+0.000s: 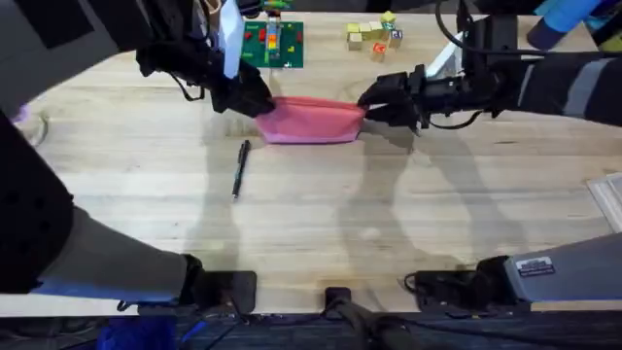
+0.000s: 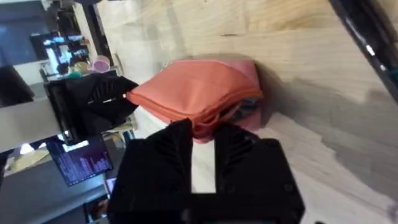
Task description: Unzip the bag, pick up the pens from the table one at a time and place them inside, then zip the bag closed.
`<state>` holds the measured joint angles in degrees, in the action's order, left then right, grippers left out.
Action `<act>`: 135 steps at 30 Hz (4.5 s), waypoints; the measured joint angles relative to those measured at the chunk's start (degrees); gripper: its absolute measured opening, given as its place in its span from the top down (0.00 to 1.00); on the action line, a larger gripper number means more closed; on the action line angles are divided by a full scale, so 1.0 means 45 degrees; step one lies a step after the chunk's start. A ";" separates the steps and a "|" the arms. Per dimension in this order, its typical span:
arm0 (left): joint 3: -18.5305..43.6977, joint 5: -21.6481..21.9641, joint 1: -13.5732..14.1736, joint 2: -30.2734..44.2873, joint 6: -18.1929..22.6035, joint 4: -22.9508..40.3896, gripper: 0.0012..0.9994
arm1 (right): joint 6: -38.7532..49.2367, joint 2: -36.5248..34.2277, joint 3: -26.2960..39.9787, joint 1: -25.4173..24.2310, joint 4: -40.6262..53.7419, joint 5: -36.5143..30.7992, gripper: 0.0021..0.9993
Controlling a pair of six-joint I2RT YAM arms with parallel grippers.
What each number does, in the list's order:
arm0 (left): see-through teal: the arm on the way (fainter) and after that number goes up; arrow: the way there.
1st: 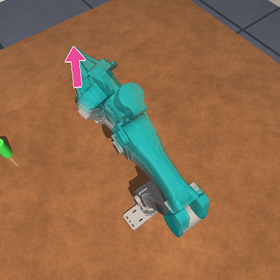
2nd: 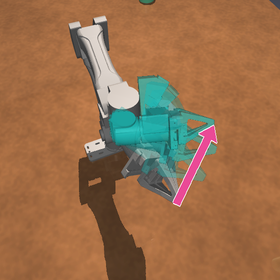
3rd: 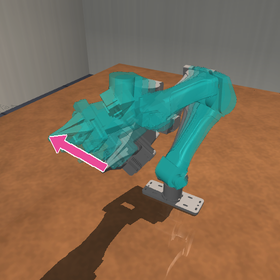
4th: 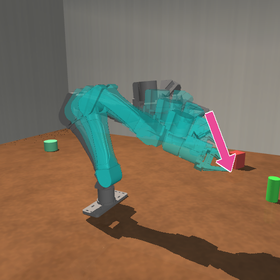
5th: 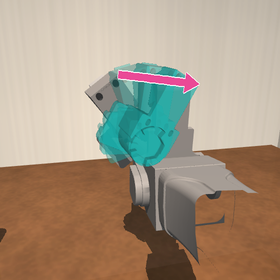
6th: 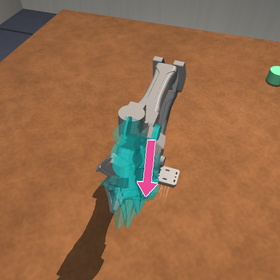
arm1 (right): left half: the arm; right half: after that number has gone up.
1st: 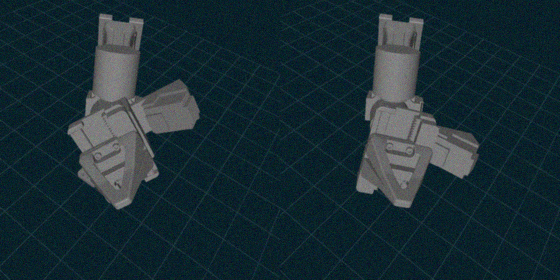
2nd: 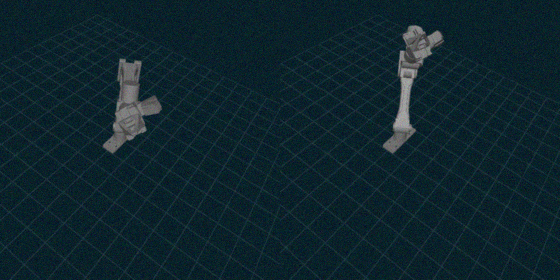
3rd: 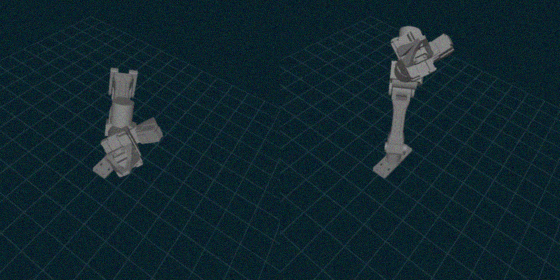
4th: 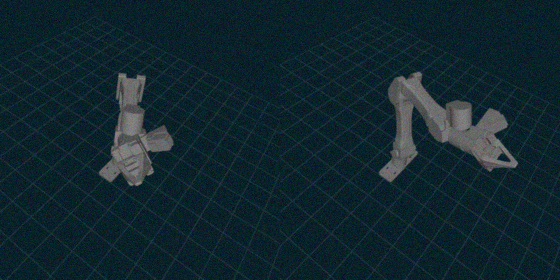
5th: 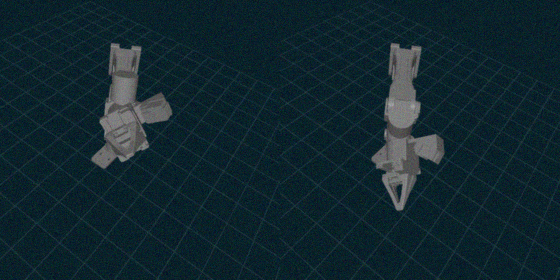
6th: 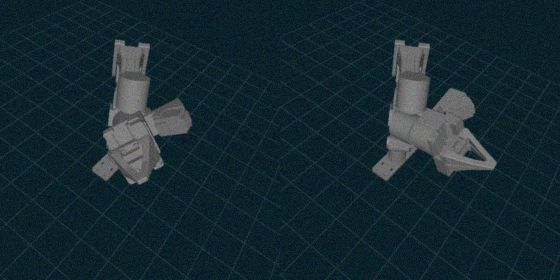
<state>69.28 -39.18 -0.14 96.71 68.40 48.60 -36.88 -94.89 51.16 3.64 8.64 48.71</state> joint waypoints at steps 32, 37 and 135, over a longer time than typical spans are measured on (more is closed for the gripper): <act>0.0000 0.0362 -0.0097 0.0000 0.0000 -0.0012 0.96 | 0.3225 0.1846 0.0476 0.1998 0.0959 -0.2542 0.97; 0.0000 0.0393 -0.0097 0.0000 0.0000 -0.0034 0.96 | 0.3914 0.1846 0.0713 0.2768 0.1578 -0.3608 0.97; 0.0000 -0.0939 -0.0141 0.0000 -0.0005 0.0010 0.96 | 0.0877 0.0515 0.1598 0.5957 -0.1768 -0.9101 0.97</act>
<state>69.28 -43.41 -0.78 96.71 68.38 48.64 -32.94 -92.58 58.35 30.45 0.69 7.75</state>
